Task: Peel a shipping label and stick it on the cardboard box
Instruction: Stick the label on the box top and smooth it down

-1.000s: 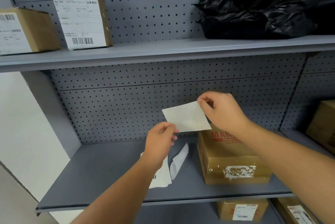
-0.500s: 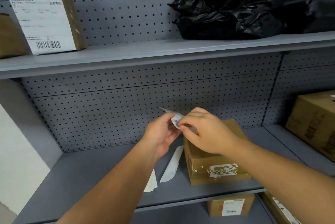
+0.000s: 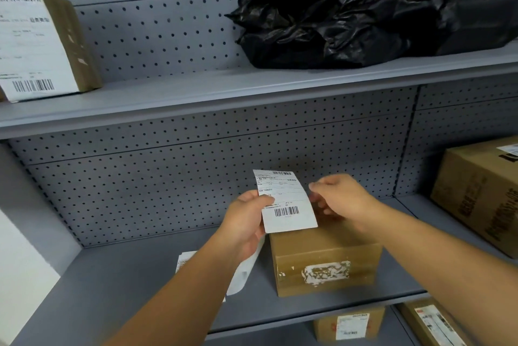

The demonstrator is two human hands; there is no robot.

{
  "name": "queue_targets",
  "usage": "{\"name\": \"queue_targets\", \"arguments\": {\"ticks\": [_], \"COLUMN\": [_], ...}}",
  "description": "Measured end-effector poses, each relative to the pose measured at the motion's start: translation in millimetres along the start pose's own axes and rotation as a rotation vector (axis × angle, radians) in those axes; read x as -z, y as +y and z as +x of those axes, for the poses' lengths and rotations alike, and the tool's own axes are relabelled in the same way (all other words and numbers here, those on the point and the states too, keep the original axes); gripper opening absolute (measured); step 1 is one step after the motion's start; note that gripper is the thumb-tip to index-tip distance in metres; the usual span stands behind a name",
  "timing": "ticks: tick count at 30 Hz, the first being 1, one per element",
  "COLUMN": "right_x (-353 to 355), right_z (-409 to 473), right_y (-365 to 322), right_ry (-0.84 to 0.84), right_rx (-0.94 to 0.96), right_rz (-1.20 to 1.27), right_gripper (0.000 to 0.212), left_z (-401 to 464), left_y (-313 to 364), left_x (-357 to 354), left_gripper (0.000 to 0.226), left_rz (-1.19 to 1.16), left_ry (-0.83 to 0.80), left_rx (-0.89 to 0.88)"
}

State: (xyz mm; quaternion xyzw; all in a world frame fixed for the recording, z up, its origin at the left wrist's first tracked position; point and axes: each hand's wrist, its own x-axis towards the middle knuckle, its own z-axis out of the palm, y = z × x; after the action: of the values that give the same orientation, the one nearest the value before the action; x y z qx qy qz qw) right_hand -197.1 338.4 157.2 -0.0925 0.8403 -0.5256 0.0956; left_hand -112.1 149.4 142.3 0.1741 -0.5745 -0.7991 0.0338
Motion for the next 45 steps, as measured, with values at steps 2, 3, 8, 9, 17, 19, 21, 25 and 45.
{"name": "queue_targets", "arguments": {"ticks": [2,3,8,9,17,19,21,25,45], "right_x": [5.7,8.3,22.6,25.8,45.2,47.6,50.6,55.2,59.1], "right_z": [2.5,3.0,5.6,5.6,9.1,10.6,12.8,18.4,31.7], "right_y": [5.0,6.8,10.9,11.0,15.1,16.6,18.3,23.5,51.1], "right_ry": [-0.073,-0.098,-0.151,-0.147,-0.131,-0.132,-0.142,-0.169,-0.264], "right_rx": [-0.109,-0.134,-0.137,-0.122,-0.056,-0.058,-0.063,-0.075,-0.25], "right_rz": [0.111,0.136,0.162,0.14,-0.006,-0.024,-0.015,-0.006,-0.021], "right_gripper": [0.022,0.021,0.011,0.01,0.008,0.007,0.007,0.007,0.011], "left_z": [-0.2,-0.4,0.8,1.3,0.6,1.3,2.7,5.9,20.5], "left_y": [-2.4,-3.6,-10.1,-11.6,-17.2,-18.1,-19.6,-23.5,-62.5], "left_x": [-6.4,-9.6,-23.5,-25.6,-41.6,-43.4,-45.8,-46.9,-6.5], "left_gripper": [0.024,0.024,0.023,0.022,0.021,0.022,0.022,0.022,0.022], "left_rz": [-0.002,0.001,0.011,0.013,0.011,0.009,0.008,0.0,1.018], "left_ry": [-0.023,-0.031,-0.028,-0.029,-0.035,-0.032,-0.021,0.018,0.205], "left_rx": [0.001,0.003,0.028,0.034,0.061,0.07,0.081,0.071,-0.301]}}
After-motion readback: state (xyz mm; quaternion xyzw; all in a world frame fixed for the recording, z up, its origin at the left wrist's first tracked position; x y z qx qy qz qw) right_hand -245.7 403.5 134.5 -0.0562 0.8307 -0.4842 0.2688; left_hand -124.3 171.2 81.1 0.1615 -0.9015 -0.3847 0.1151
